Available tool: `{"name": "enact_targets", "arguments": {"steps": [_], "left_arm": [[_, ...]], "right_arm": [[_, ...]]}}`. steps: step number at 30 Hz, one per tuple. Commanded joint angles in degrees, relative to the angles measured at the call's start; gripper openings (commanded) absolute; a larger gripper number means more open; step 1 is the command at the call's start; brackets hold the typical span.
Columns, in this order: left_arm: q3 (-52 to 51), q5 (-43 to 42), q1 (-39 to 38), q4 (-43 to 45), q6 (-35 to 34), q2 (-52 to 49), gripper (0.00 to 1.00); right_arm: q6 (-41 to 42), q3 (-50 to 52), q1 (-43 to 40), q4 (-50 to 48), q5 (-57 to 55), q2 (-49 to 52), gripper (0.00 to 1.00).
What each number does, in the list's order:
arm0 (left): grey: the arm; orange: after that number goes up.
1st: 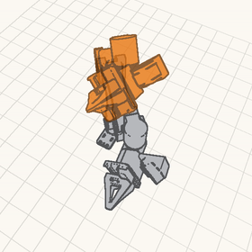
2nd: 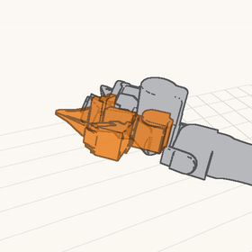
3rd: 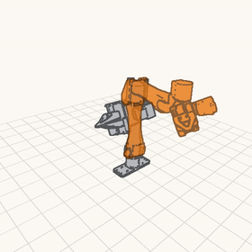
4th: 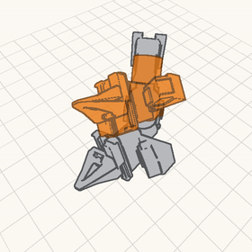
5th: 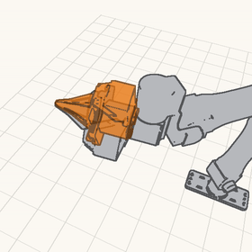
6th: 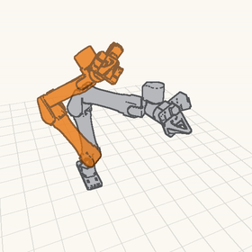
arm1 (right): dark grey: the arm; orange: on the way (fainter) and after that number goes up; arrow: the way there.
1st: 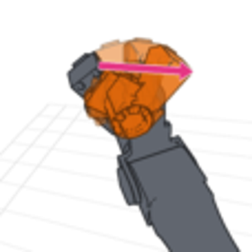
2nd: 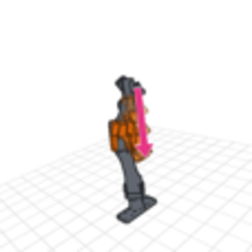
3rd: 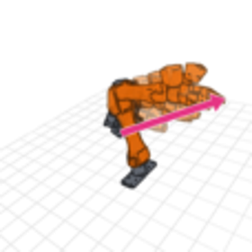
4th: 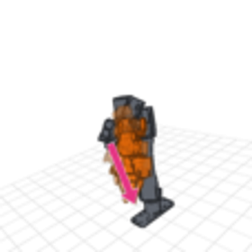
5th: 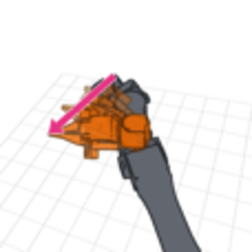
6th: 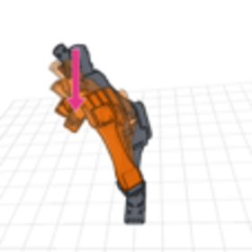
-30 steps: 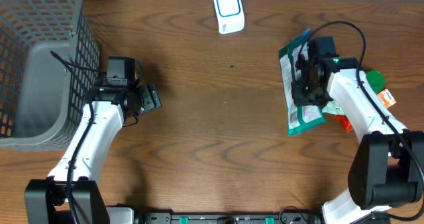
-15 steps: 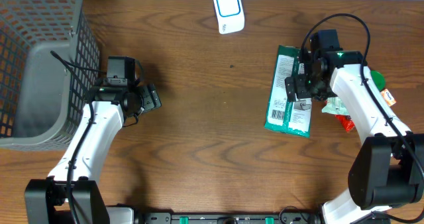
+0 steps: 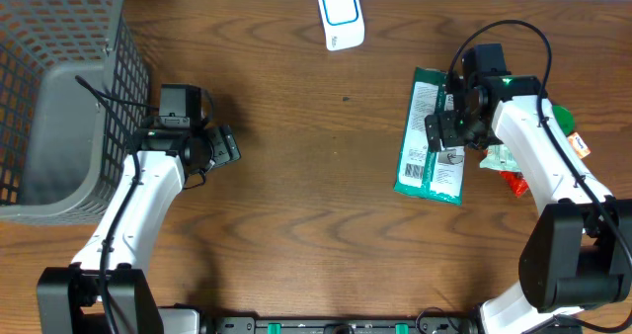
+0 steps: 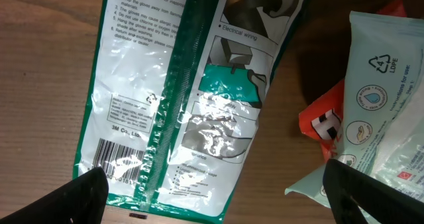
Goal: Scan the item barcode
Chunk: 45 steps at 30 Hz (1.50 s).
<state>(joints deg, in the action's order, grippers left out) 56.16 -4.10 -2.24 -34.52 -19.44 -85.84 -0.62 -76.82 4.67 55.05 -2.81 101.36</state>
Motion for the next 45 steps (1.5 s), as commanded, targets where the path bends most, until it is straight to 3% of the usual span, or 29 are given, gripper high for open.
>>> {"name": "enact_targets", "arguments": {"steps": [1, 14, 20, 28, 45], "left_arm": [[-0.66, 0.70, 0.24, -0.15, 0.35, -0.26, 0.86], [-0.66, 0.70, 0.24, -0.15, 0.35, -0.26, 0.85], [-0.66, 0.70, 0.24, -0.15, 0.33, -0.26, 0.86], [-0.66, 0.70, 0.24, -0.15, 0.35, -0.26, 0.86], [-0.66, 0.70, 0.24, -0.15, 0.35, -0.26, 0.86]], "right_arm": [[-0.28, -0.72, -0.11, 0.00, -0.74, -0.20, 0.99], [-0.28, -0.70, 0.11, 0.00, -0.74, -0.35, 0.99], [-0.28, -0.70, 1.70, 0.02, -0.74, -5.20, 0.99], [-0.28, -0.70, 4.11, 0.02, -0.72, -21.11, 0.99], [-0.28, 3.93, 4.57, 1.53, -0.74, -65.42, 0.99]]}}
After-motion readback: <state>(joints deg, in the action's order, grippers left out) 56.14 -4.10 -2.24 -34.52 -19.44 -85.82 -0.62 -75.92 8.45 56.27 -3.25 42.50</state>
